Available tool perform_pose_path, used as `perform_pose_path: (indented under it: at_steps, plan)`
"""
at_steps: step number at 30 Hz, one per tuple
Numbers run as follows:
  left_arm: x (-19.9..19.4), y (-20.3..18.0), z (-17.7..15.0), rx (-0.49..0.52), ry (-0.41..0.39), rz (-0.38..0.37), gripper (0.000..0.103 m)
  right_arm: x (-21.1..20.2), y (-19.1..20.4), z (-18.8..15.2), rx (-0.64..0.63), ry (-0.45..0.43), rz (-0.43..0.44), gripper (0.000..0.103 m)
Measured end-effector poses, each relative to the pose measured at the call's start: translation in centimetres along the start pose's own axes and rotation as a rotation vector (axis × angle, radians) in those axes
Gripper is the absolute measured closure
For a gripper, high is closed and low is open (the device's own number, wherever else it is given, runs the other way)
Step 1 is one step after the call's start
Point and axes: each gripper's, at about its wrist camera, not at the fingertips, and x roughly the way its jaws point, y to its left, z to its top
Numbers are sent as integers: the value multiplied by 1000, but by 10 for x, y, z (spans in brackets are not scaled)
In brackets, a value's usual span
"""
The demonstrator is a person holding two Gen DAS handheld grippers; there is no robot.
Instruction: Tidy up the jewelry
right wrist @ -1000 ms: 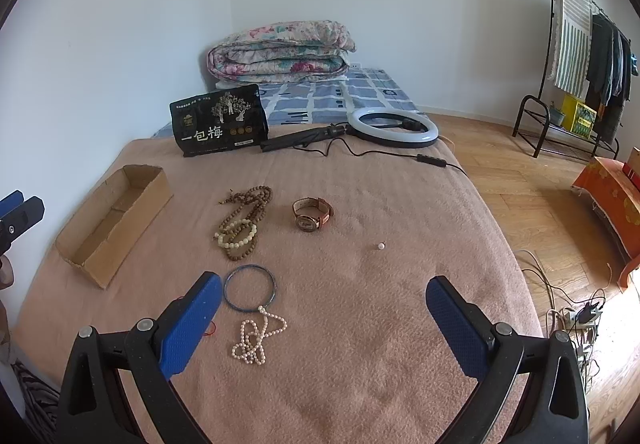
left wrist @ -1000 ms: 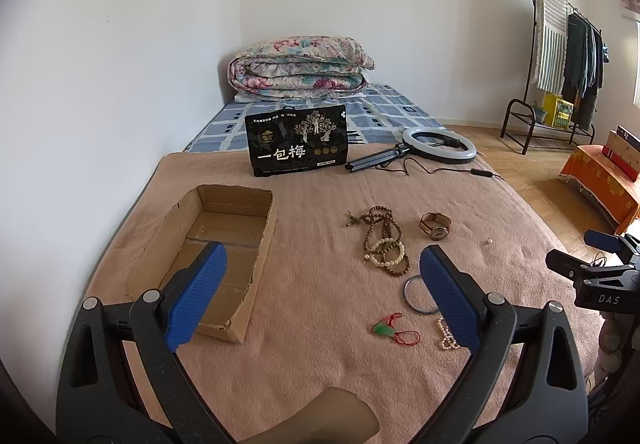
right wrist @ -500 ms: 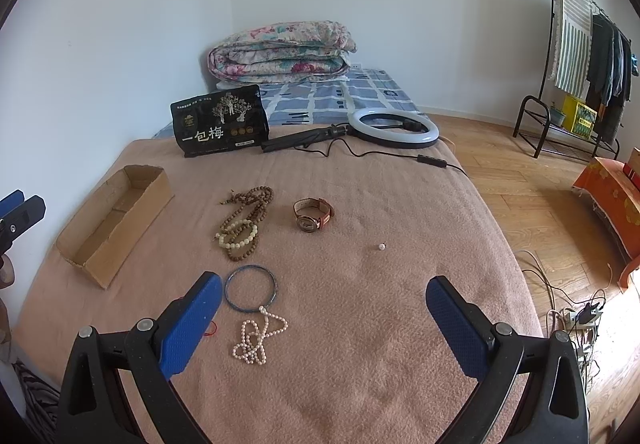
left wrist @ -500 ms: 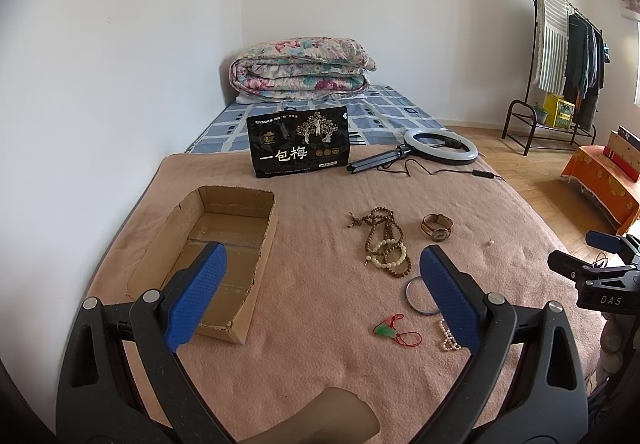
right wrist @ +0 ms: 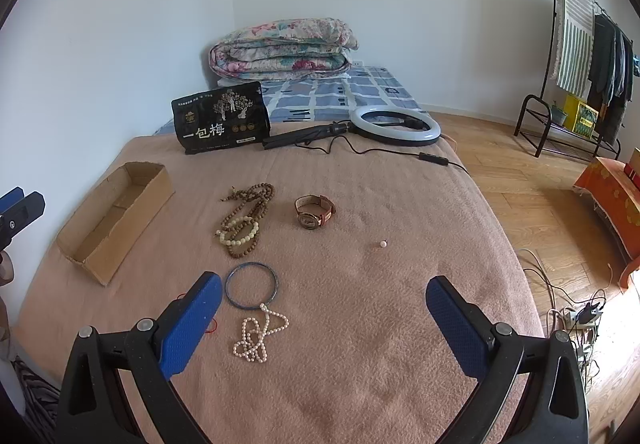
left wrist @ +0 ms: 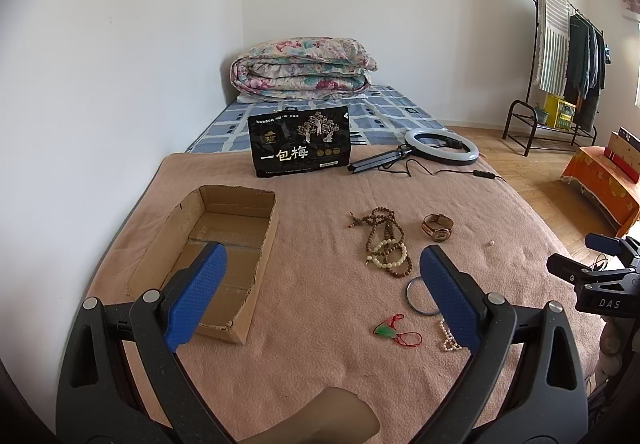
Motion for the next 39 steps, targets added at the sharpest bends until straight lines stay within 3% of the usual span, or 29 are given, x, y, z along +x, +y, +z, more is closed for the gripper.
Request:
perform_pose_path:
  at_steps: [39]
  plan:
    - [1,-2,-2,-1,1,1,4,2,1,-1,0,7,3,0]
